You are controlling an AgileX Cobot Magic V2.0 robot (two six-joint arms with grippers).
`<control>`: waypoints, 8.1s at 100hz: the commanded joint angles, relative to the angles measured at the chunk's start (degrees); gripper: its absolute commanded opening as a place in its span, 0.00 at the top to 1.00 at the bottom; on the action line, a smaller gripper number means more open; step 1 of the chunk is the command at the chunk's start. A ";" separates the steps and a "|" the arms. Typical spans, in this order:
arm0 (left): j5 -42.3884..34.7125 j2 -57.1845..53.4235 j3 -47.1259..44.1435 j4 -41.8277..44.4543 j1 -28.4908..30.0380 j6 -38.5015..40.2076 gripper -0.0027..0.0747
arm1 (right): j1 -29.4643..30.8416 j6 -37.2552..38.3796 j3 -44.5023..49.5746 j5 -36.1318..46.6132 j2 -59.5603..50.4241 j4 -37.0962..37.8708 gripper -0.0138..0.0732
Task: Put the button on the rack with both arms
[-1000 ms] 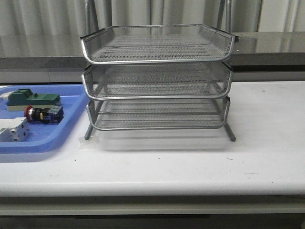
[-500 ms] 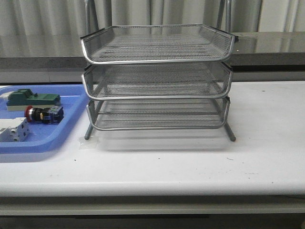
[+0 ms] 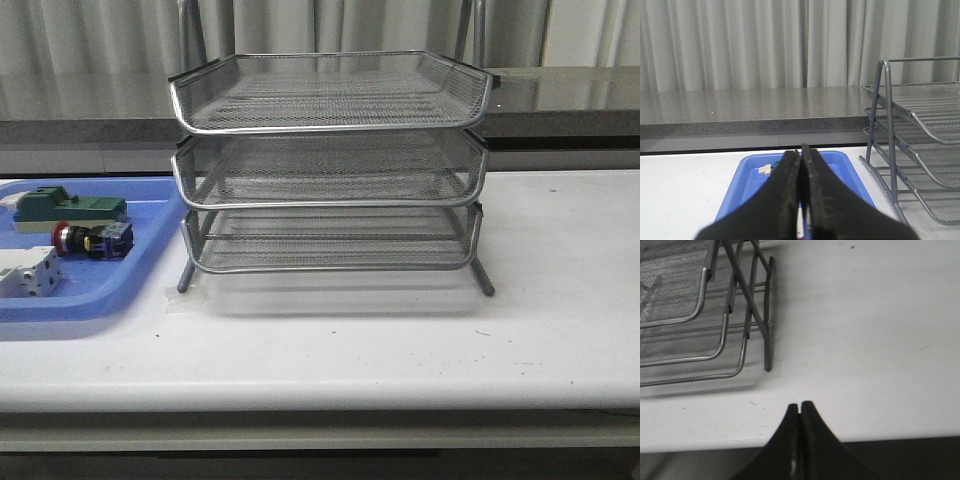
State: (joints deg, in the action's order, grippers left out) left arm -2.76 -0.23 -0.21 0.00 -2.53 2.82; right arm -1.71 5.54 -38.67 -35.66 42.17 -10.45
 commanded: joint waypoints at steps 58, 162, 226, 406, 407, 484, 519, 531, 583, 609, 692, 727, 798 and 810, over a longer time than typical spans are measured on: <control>-4.81 -1.81 -1.97 -0.44 0.05 0.47 0.99 | 0.05 -13.95 -2.09 8.98 15.86 -35.77 0.36; -4.81 -1.81 -1.97 -0.44 0.05 0.47 0.99 | 0.05 -73.68 -3.67 -6.70 51.13 -96.86 0.36; -4.81 -1.81 -1.97 -0.44 0.05 0.47 0.99 | 0.05 -73.68 -11.29 -10.44 57.64 -96.86 0.58; -4.81 -1.81 -1.97 -0.44 0.05 0.47 0.99 | 0.05 -80.30 10.68 -13.36 41.82 -86.82 0.81; -4.81 -1.81 -1.97 -0.44 0.05 0.47 0.99 | 0.05 -80.50 10.68 -13.47 41.82 -86.82 0.79; -4.81 -1.81 -1.97 -0.44 0.05 0.47 0.99 | 0.05 -62.24 10.39 -9.48 24.81 -58.59 0.35; -4.81 -1.81 -1.97 -0.44 0.05 0.47 0.99 | 0.05 -35.63 4.26 -8.06 5.88 -28.83 0.35; -4.81 -1.81 -1.97 -0.44 0.05 0.47 0.99 | 0.05 -26.10 0.05 -11.06 2.41 -16.79 0.35; -4.81 -1.81 -1.97 -0.44 0.05 0.47 0.99 | 0.05 -6.49 -4.56 -17.37 -9.82 10.45 0.37; -4.81 -1.81 -1.97 -0.44 0.05 0.47 0.99 | 0.05 -6.49 -4.56 -17.48 -11.47 10.45 0.59; -4.81 -1.81 -1.97 -0.44 0.05 0.47 0.99 | 0.05 -6.49 -4.56 -17.48 -11.47 10.45 0.92; -4.94 -1.81 -1.97 -0.44 0.05 0.47 0.99 | 0.05 -6.49 -4.56 -17.48 -11.47 10.45 0.92; 3.82 6.14 11.15 -10.56 0.05 0.47 0.99 | 0.05 -6.49 -4.56 -17.48 -11.47 10.45 0.92; 10.38 13.97 18.85 -10.96 0.05 0.47 0.99 | 0.05 -6.49 -4.56 -17.48 -11.47 10.45 0.92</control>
State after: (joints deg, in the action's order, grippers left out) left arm 7.13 7.43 11.88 -10.05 -2.53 2.82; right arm -1.66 -0.90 -41.35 -56.17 30.51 -0.35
